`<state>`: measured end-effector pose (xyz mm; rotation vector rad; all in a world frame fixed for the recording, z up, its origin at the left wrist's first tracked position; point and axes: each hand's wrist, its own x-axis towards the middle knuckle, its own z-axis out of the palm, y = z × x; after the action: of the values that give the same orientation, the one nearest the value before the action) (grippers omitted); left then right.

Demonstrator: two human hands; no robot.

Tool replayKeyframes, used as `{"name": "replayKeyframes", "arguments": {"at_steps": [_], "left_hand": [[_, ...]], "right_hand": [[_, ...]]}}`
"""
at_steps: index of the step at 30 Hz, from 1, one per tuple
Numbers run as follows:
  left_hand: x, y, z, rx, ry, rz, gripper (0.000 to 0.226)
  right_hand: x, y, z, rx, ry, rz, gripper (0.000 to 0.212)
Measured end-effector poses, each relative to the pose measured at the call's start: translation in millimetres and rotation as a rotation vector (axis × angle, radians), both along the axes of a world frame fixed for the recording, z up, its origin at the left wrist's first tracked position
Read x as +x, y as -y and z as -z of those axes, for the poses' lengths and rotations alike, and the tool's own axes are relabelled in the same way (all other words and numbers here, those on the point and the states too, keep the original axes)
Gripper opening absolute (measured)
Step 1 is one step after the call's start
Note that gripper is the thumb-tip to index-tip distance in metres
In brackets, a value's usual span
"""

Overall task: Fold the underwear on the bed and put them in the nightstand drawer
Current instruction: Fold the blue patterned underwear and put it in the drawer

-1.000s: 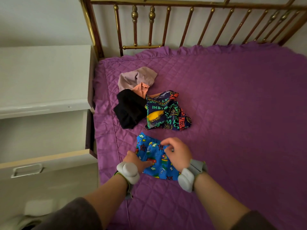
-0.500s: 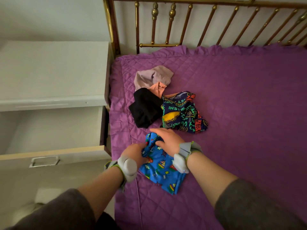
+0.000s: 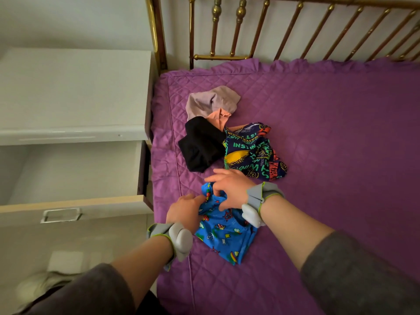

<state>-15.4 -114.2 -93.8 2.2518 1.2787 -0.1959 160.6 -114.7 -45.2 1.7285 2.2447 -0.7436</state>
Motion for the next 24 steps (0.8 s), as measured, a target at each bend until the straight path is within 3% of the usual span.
{"name": "replayKeyframes", "arguments": {"at_steps": [3, 7, 8, 14, 18, 24], "left_hand": [[-2, 0, 2, 0.014, 0.009, 0.006, 0.045], [-2, 0, 2, 0.016, 0.025, -0.004, 0.042], [-2, 0, 3, 0.017, 0.031, -0.007, 0.042], [-4, -1, 4, -0.009, 0.092, -0.088, 0.040], [-7, 6, 4, -0.026, 0.151, -0.149, 0.042], [-14, 21, 7, 0.042, 0.118, -0.107, 0.031]], "right_hand": [[-6, -3, 1, 0.064, 0.055, -0.032, 0.036], [-9, -6, 6, 0.087, 0.117, -0.054, 0.084], [-10, -8, 6, 0.101, 0.160, -0.095, 0.087], [-12, -12, 8, 0.221, 0.243, -0.286, 0.051], [-20, -10, 14, 0.287, 0.255, -0.230, 0.026], [-21, 0, 24, 0.260, 0.248, -0.145, 0.023]]}}
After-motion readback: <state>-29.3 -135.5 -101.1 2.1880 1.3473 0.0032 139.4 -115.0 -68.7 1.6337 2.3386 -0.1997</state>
